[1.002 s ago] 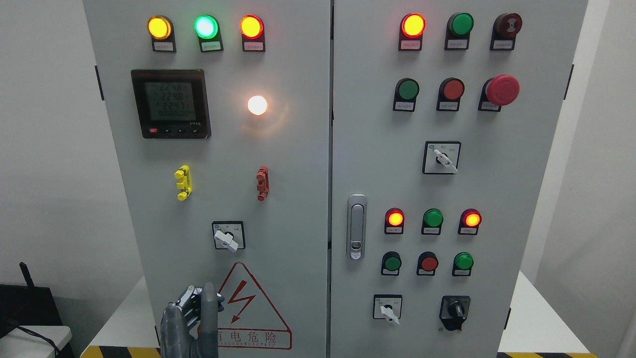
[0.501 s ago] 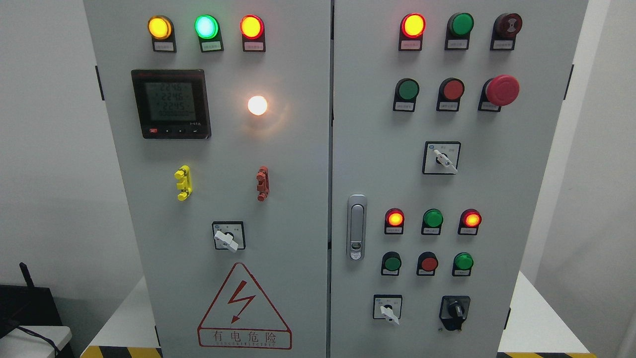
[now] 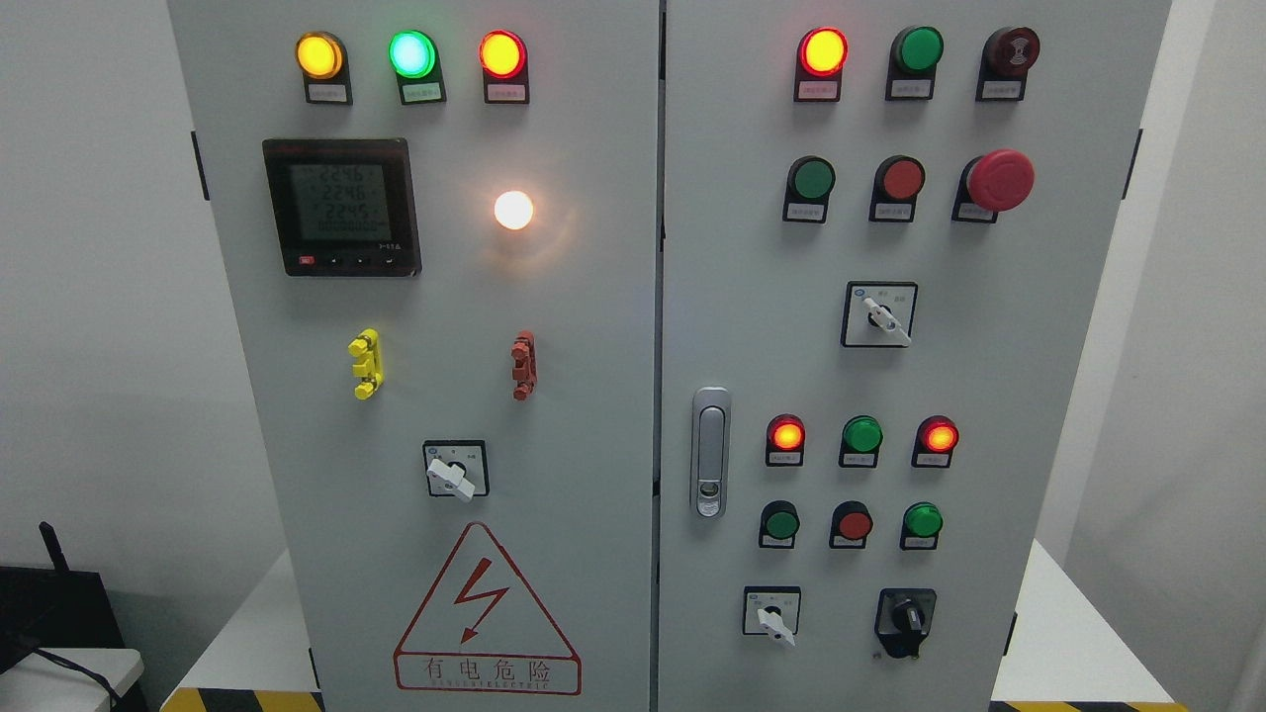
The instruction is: Turn on light switch 1
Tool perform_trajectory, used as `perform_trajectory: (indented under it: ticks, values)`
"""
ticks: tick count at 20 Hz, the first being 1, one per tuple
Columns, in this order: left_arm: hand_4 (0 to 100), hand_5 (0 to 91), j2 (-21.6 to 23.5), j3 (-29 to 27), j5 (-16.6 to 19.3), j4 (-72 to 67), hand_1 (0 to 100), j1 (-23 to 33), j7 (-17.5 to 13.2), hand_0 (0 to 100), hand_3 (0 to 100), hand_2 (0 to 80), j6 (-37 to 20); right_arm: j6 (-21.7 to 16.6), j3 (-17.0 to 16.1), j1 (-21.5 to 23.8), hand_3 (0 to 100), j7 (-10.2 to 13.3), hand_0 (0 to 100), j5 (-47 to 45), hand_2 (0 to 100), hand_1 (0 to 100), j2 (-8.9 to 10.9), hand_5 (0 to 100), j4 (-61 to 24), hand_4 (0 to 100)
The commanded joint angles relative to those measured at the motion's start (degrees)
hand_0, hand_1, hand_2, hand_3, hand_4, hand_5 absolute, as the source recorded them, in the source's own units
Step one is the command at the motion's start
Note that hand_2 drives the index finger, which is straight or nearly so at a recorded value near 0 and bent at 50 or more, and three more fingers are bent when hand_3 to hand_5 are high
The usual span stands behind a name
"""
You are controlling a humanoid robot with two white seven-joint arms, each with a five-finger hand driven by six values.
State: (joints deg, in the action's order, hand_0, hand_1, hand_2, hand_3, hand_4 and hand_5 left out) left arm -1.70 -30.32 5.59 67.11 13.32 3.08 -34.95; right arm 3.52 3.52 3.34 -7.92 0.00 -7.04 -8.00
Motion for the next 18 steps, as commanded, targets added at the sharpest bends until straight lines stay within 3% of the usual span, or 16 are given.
perform_trajectory:
  ticks: [1,3,7,14,18]
  values:
    - [37,16.4,2.22,-13.8,-0.15,-29.9,0,2.85,-0.27,15,27,6.5,-0.12,-0.01,0.0,0.0,0,0.01,12,-0.97,0,39,0.01,0,0.0,0]
    - [35,14.5,3.18,-12.66,0.64,-36.84,0,3.2,-0.88,16,25,5.2,-0.12,0.08,0.0,0.0,0,0.01,12,-0.97,0,39,0.01,0,0.0,0]
    - [32,11.4,6.79,-3.72,1.0,-51.08,2,2.51,-1.5,22,21,1.3,1.28,0.08,0.0,0.0,0,-0.08,12,-0.97,0,39,0.01,0,0.0,0]
    - [14,1.7,7.06,20.01,1.08,-65.17,5,-5.32,-1.85,29,0,0.0,13.93,-0.01,0.0,0.0,0,0.01,12,-0.97,0,39,0.01,0,0.0,0]
    - [7,0.0,5.04,28.38,1.17,-64.91,6,-6.46,-1.85,31,0,0.0,20.42,-0.01,0.0,0.0,0,0.01,12,-1.05,0,39,0.01,0,0.0,0]
